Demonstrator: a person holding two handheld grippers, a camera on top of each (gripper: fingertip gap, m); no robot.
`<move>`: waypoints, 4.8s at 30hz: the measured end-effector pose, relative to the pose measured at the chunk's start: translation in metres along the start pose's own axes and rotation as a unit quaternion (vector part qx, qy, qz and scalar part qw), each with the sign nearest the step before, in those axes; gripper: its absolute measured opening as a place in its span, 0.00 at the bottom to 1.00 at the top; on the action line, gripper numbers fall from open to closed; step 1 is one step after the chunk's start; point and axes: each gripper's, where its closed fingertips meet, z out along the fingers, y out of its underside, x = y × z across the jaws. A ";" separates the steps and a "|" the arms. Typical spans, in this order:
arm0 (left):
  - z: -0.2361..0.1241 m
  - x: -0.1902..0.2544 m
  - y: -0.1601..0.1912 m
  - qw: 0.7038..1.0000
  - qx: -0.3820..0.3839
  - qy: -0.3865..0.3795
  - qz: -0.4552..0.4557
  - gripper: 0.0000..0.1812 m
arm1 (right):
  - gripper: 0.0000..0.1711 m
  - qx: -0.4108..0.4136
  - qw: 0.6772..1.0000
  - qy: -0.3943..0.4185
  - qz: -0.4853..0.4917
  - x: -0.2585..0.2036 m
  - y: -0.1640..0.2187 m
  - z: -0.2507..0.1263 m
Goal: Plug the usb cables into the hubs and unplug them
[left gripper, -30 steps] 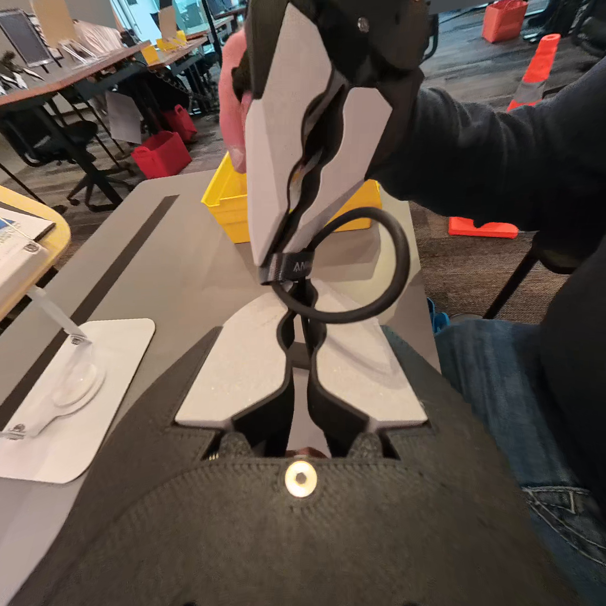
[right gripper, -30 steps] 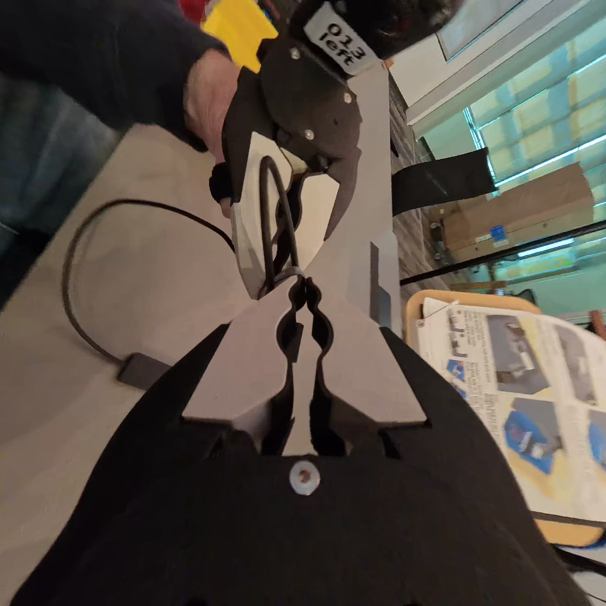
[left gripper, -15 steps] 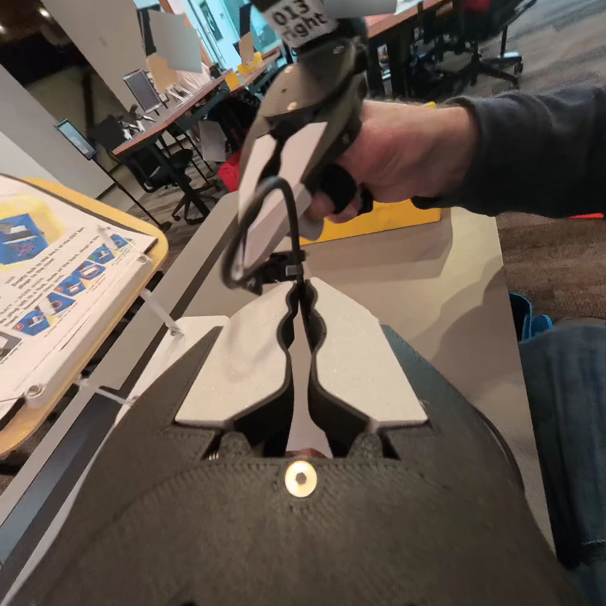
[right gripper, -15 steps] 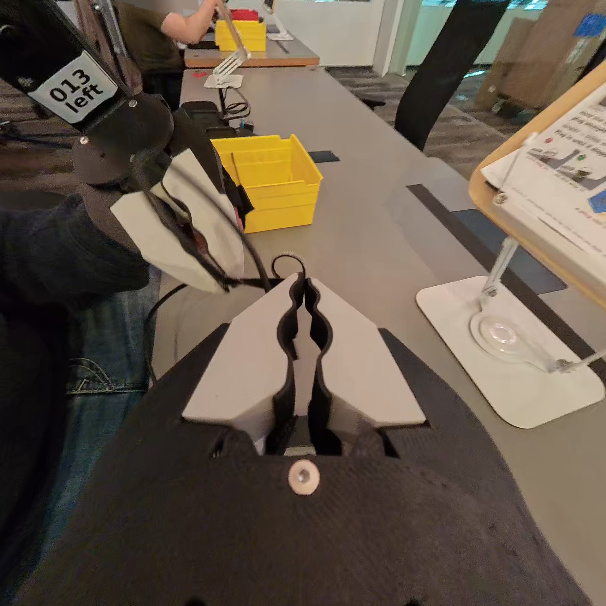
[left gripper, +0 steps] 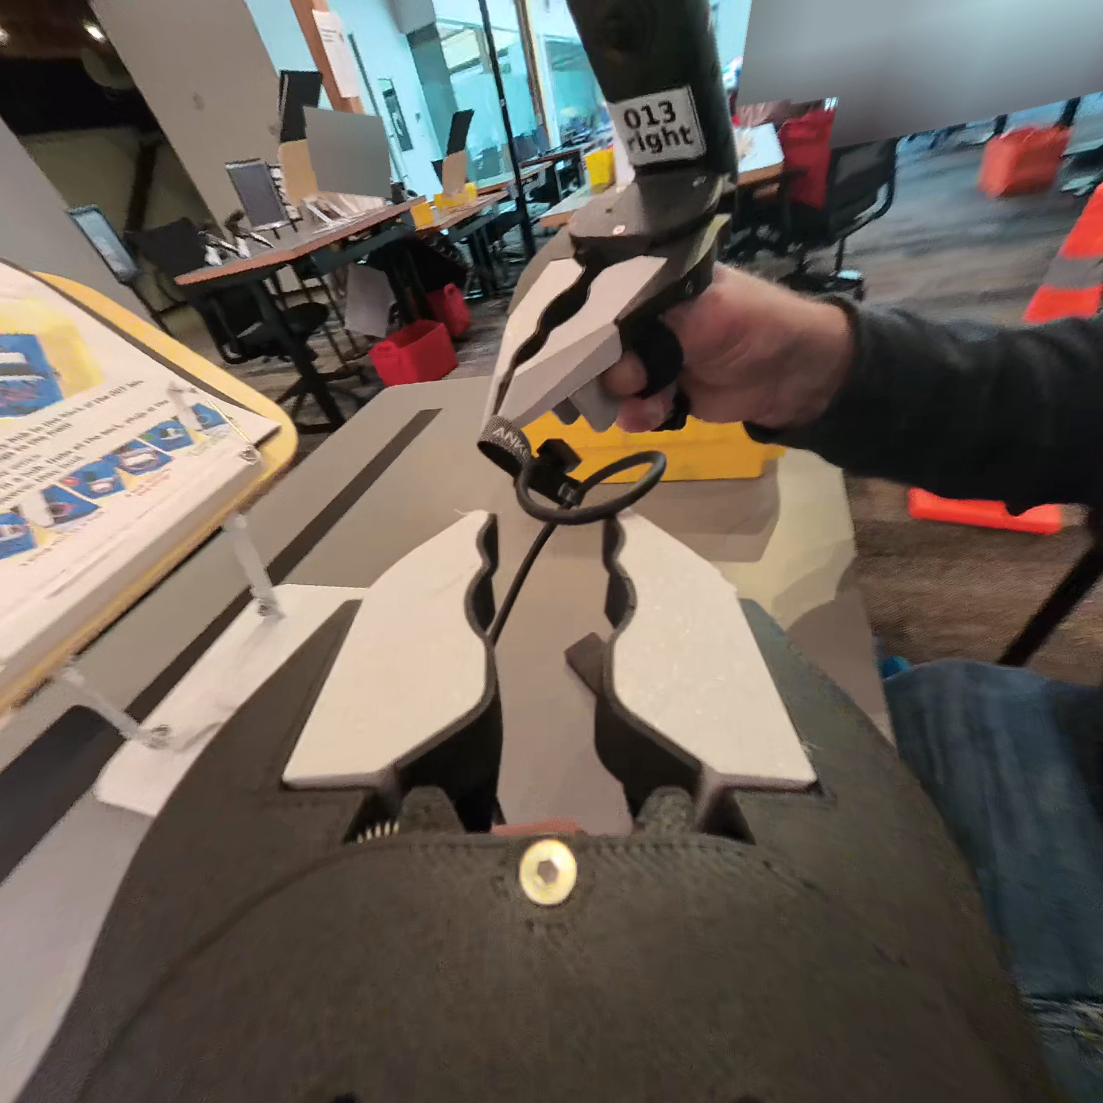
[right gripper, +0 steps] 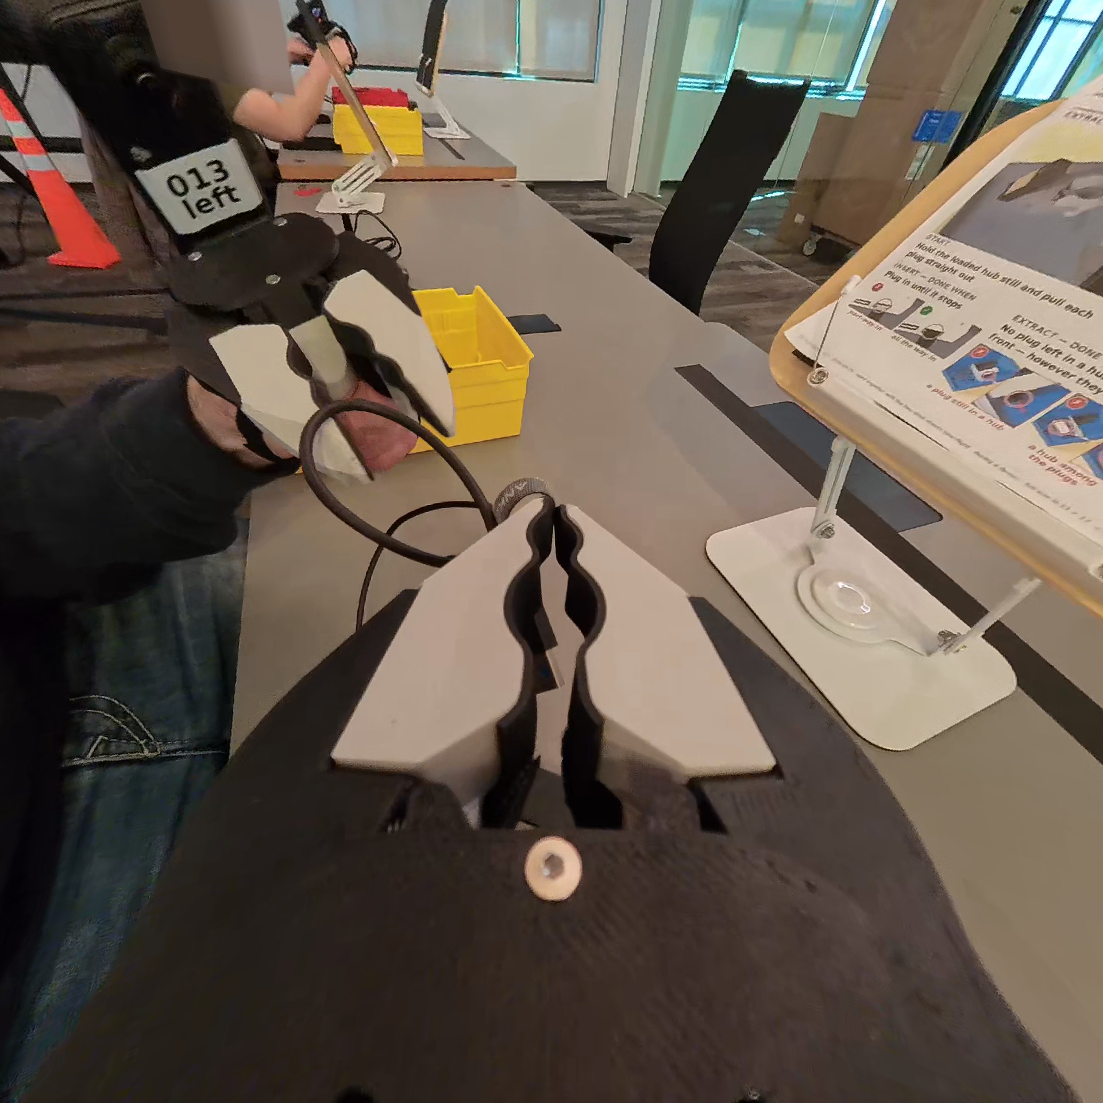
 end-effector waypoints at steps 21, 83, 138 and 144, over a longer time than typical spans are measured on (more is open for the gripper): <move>-0.014 -0.047 0.010 0.967 0.055 -0.030 -0.245 0.01 | 0.00 -0.001 0.996 0.070 -0.056 0.011 0.006 -0.005; -0.012 -0.020 -0.177 0.989 0.144 0.021 0.006 0.01 | 0.00 -0.147 0.982 -0.027 0.112 0.034 0.064 0.138; -0.023 -0.105 -0.253 0.973 0.205 -0.098 -0.036 0.00 | 0.05 -0.050 0.991 -0.123 -0.020 -0.026 0.055 0.113; -0.039 -0.138 -0.255 0.965 0.223 -0.131 -0.050 0.00 | 0.07 -0.036 0.977 -0.209 0.019 -0.065 0.048 0.102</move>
